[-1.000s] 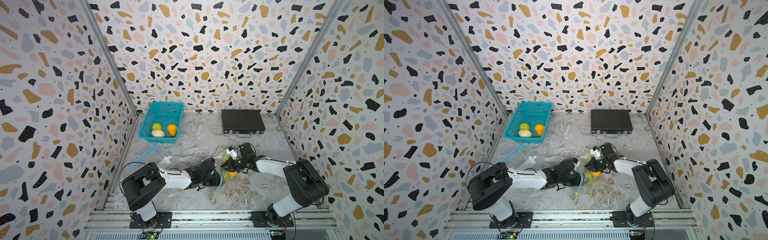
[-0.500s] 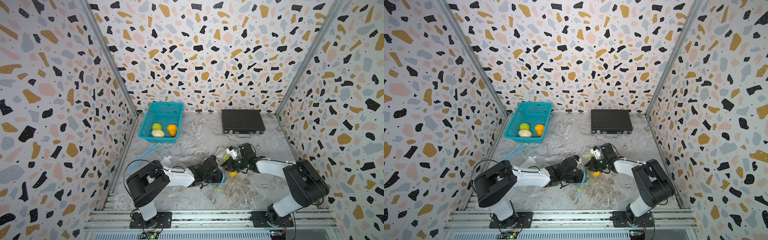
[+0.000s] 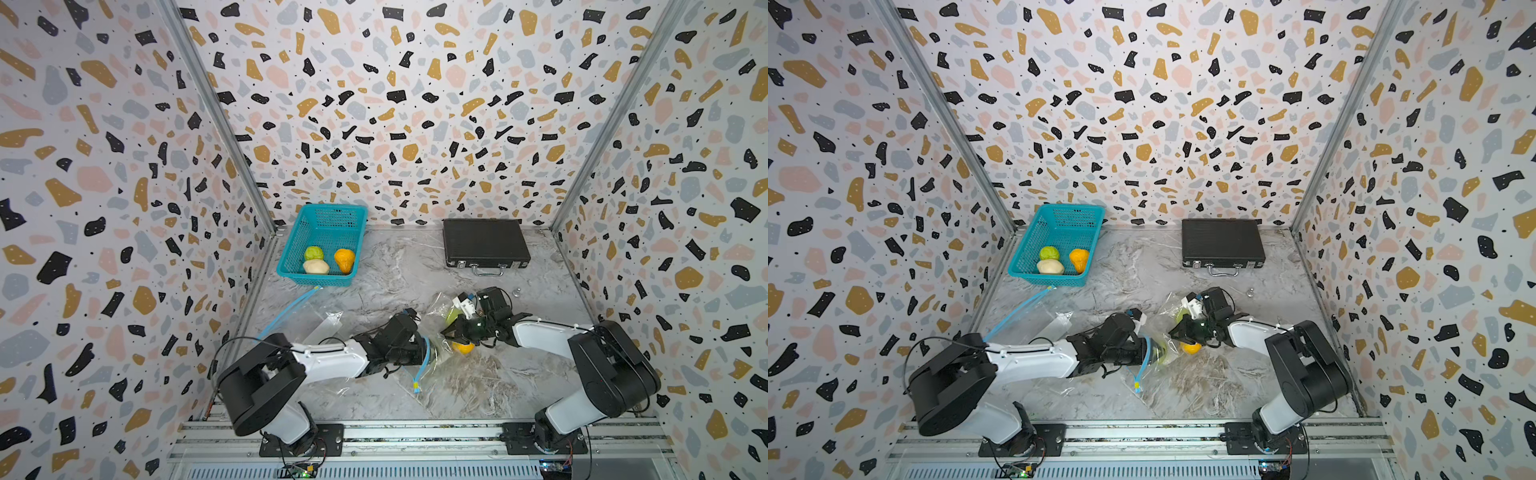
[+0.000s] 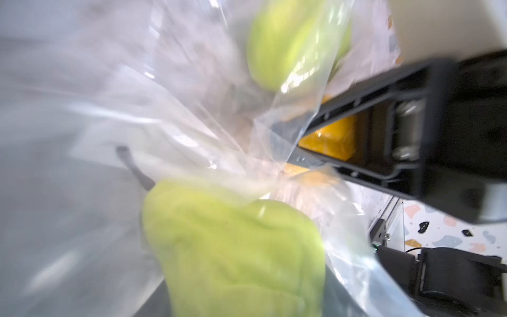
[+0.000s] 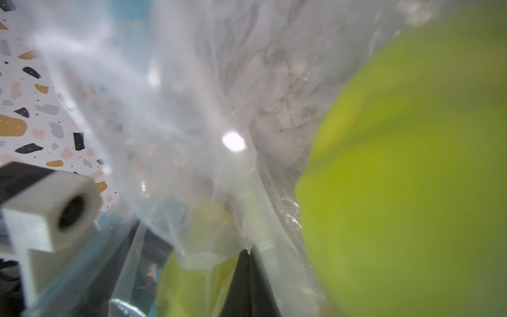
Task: Open the zip-top bag and take out the pear
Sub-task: Pick up the pear from the zipper food storage bag, then adjust the zipper food storage bag at the center of the board.
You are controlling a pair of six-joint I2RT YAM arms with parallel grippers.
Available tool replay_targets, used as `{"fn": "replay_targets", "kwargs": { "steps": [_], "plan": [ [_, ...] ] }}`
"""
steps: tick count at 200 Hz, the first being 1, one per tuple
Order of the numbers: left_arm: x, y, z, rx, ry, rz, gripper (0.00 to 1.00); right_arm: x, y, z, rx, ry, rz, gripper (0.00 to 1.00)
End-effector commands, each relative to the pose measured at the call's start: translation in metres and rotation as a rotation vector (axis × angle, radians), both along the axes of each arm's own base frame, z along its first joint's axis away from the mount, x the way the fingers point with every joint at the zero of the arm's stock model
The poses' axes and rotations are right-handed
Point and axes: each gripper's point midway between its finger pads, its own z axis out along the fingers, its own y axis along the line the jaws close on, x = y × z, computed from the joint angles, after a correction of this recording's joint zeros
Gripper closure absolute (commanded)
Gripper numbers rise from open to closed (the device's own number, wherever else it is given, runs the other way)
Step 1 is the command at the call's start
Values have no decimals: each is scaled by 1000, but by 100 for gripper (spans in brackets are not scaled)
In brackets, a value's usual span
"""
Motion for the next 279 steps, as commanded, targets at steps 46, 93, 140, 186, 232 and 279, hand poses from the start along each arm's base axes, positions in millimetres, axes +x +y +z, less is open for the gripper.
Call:
{"fn": "replay_targets", "kwargs": {
  "steps": [46,93,140,186,232,279],
  "plan": [
    [13,62,36,28,-50,43,55,9,-26,11,-108,-45,-158,100],
    [29,87,72,-16,-82,78,55,15,-40,45,-114,-102,-189,91],
    [31,75,82,-99,-78,26,54,16,-81,76,-309,-242,-152,45],
    [28,79,74,-109,-71,43,55,22,-66,43,-188,-180,-30,36],
    [25,83,68,-117,-66,60,55,43,-59,20,-163,-177,-20,38],
    [27,82,61,-112,-61,53,56,61,-47,11,-106,-184,-12,44]
  ]
}}
